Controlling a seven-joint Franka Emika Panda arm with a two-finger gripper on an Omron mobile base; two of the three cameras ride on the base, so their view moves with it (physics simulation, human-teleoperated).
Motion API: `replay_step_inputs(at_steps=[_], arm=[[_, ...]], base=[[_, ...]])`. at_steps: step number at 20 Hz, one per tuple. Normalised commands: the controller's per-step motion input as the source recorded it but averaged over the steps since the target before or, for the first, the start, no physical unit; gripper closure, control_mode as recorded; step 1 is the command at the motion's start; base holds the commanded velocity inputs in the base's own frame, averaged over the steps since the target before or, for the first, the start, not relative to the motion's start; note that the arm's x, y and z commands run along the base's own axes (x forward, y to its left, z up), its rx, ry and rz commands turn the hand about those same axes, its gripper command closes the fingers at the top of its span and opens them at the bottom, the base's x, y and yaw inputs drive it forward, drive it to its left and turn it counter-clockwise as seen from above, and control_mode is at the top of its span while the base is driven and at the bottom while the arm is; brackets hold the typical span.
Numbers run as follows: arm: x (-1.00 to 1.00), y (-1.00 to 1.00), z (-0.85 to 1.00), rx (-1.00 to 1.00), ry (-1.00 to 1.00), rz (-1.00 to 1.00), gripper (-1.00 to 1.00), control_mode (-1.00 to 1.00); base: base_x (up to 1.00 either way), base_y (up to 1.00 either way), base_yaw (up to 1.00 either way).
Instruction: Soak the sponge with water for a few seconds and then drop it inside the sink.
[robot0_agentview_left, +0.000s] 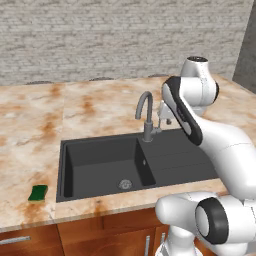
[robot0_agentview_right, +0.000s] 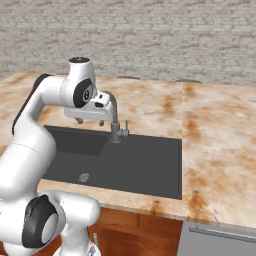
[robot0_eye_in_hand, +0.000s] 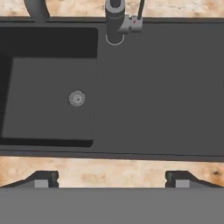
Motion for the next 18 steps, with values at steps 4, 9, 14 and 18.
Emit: replay_step_inputs(at_steps=[4, 9, 14, 18], arm=[[-0.03, -0.36, 0.06, 0.0, 0.0, 0.0, -1.0, -1.0], [-0.05, -0.15, -0.13, 0.0, -0.1, 0.0, -1.0, -1.0], [0.0, -0.02, -0.31, 0.0, -0.35, 0.0, -1.0, -1.0], [-0.01, -0.09, -0.06, 0.0, -0.27, 0.0, -1.0, -1.0]], base=[[0.0, 0.0, 0.0], [0.0, 0.0, 0.0], [0.0, 0.0, 0.0], [0.0, 0.0, 0.0]])
